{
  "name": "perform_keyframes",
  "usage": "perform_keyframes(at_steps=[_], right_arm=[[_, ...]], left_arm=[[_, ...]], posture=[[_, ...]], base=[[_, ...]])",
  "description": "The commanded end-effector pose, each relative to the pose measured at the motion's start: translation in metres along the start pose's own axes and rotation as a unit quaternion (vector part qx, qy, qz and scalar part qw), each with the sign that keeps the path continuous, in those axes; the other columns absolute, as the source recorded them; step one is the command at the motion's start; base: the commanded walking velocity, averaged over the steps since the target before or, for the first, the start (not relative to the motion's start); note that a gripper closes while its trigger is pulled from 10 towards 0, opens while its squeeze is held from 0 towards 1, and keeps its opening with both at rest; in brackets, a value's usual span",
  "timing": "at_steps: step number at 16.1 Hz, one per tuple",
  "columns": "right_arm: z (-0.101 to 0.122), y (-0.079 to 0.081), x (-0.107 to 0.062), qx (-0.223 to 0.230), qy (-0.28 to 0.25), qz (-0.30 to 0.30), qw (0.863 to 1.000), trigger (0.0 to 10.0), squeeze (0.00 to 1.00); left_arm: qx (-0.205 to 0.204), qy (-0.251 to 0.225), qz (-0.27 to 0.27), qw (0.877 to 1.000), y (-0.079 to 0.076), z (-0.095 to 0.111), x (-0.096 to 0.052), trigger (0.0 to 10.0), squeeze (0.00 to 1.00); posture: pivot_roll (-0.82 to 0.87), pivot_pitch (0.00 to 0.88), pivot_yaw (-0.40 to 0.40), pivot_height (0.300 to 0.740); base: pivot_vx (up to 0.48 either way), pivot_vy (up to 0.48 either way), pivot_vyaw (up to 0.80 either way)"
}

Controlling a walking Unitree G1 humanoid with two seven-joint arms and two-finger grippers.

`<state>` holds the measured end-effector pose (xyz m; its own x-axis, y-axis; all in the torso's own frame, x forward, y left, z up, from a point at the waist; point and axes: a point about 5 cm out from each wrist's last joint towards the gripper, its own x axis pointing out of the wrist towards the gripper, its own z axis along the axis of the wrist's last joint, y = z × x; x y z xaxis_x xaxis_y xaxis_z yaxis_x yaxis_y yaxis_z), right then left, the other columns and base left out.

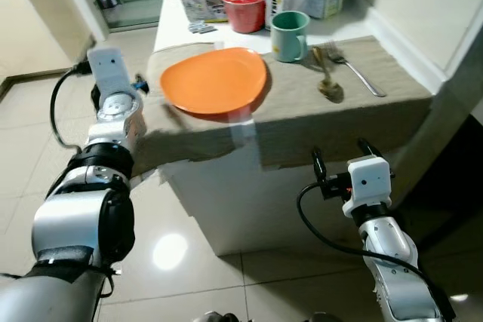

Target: Setting the table

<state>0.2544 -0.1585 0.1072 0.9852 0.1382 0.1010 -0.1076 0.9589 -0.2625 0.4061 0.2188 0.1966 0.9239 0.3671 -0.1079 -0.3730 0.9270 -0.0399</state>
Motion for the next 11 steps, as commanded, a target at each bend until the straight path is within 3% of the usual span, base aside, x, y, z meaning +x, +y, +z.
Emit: perform_keyframes(at_steps=[1, 4, 6, 7, 8, 10, 11], right_arm=[[0.002, 0.004, 0.001, 0.005, -0.005, 0.007, 1.0, 10.0, 0.0], [0.014, 0.0, 0.004, 0.01, -0.032, -0.011, 0.999, 10.0, 0.0], [0.025, -0.007, 0.008, 0.001, -0.059, -0.031, 0.998, 10.0, 0.0], [0.039, -0.013, 0.012, -0.003, -0.086, -0.047, 0.995, 10.0, 0.0], [0.053, -0.018, 0.015, -0.003, -0.11, -0.06, 0.992, 10.0, 0.0], [0.073, -0.027, 0.02, -0.004, -0.142, -0.068, 0.988, 10.0, 0.0], [0.075, -0.028, 0.018, -0.005, -0.143, -0.063, 0.988, 10.0, 0.0]], left_arm=[[-0.018, -0.056, -0.033, 0.998, -0.01, 0.024, -0.001, 10.0, 0.0], [-0.027, -0.163, -0.118, 0.979, -0.023, 0.04, -0.018, 10.0, 0.0], [-0.011, -0.235, -0.133, 0.963, -0.015, 0.046, -0.036, 10.0, 0.0], [0.017, -0.272, -0.143, 0.951, -0.009, 0.046, -0.051, 10.0, 0.0], [0.028, -0.268, -0.15, 0.951, -0.002, 0.036, -0.063, 10.0, 0.0], [0.023, -0.199, -0.151, 0.968, 0.016, 0.004, -0.078, 10.0, 0.0], [0.026, -0.161, -0.153, 0.975, 0.034, -0.02, -0.096, 10.0, 0.0]], posture=[[-0.25, 0.013, 0.141, 0.74], [-0.25, 0.017, 0.145, 0.74], [-0.25, 0.014, 0.145, 0.74], [-0.25, 0.007, 0.149, 0.74], [-0.24, 0.0, 0.152, 0.74], [-0.23, 0.0, 0.155, 0.74], [-0.21, 0.0, 0.152, 0.74]], base=[[0.0, 0.0, 0.0], [0.0, 0.0, 0.0], [0.0, 0.0, 0.0], [0.0, 0.0, 0.0], [0.0, 0.0, 0.0], [0.0, 0.0, 0.0], [0.0, 0.0, 0.0]])
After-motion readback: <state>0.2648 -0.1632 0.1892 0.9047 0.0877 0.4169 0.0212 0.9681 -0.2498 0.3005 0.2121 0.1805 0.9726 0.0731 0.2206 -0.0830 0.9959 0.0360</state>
